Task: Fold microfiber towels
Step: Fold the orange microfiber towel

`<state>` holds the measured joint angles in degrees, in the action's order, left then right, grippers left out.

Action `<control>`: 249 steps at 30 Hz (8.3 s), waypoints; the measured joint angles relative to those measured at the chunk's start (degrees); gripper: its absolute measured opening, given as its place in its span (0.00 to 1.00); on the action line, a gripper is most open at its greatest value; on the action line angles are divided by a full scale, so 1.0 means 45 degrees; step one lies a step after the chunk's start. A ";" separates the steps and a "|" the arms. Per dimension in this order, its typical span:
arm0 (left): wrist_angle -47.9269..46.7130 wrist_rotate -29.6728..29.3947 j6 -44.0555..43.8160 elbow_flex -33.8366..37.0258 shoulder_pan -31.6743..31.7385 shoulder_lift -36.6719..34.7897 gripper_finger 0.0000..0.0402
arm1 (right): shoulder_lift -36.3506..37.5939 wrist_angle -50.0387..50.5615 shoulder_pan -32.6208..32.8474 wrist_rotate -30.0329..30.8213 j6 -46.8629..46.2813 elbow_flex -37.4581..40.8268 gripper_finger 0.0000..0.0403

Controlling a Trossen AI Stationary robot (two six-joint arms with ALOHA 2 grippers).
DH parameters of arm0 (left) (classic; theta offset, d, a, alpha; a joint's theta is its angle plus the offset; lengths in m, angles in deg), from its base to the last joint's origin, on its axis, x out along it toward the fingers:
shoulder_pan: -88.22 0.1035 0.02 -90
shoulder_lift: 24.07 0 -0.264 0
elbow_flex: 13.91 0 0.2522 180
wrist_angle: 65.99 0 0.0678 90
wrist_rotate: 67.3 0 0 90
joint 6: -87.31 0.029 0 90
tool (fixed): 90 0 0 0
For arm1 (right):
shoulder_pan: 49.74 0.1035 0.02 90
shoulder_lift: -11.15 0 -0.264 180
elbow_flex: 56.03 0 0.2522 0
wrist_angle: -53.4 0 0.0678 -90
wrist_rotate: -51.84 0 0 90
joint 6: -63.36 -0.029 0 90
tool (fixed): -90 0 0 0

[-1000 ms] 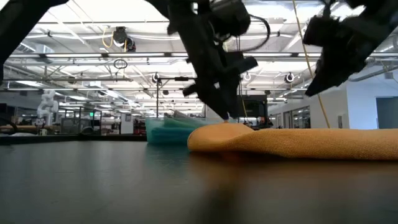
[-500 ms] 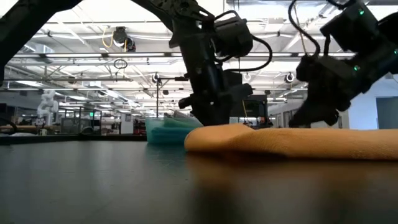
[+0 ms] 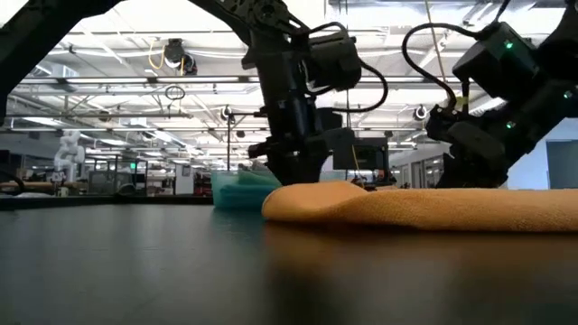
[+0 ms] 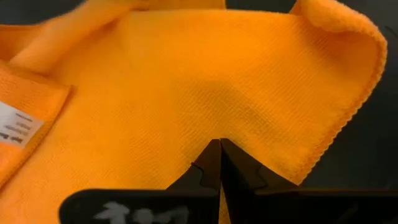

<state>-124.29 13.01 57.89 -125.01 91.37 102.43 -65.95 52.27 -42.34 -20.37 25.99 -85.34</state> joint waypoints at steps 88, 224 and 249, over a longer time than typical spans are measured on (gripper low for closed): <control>0.0093 0.1002 -0.1760 -0.0340 0.0734 -0.0078 0.31 | 0.5784 0.8375 -0.2127 -0.1353 0.2811 -0.2390 0.00; 0.4876 0.3776 0.9883 -0.0349 -0.1252 0.1076 0.38 | 1.1086 0.8239 0.0212 -0.4950 -0.0197 -0.3087 0.00; 0.4821 0.4746 0.9903 -0.0335 -0.1249 0.1088 0.38 | 1.1098 0.9000 0.0209 -0.4270 -0.0212 -0.3079 0.00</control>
<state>-102.60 34.37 102.45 -126.52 85.75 107.33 -16.01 92.77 -41.40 -39.59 25.03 -99.20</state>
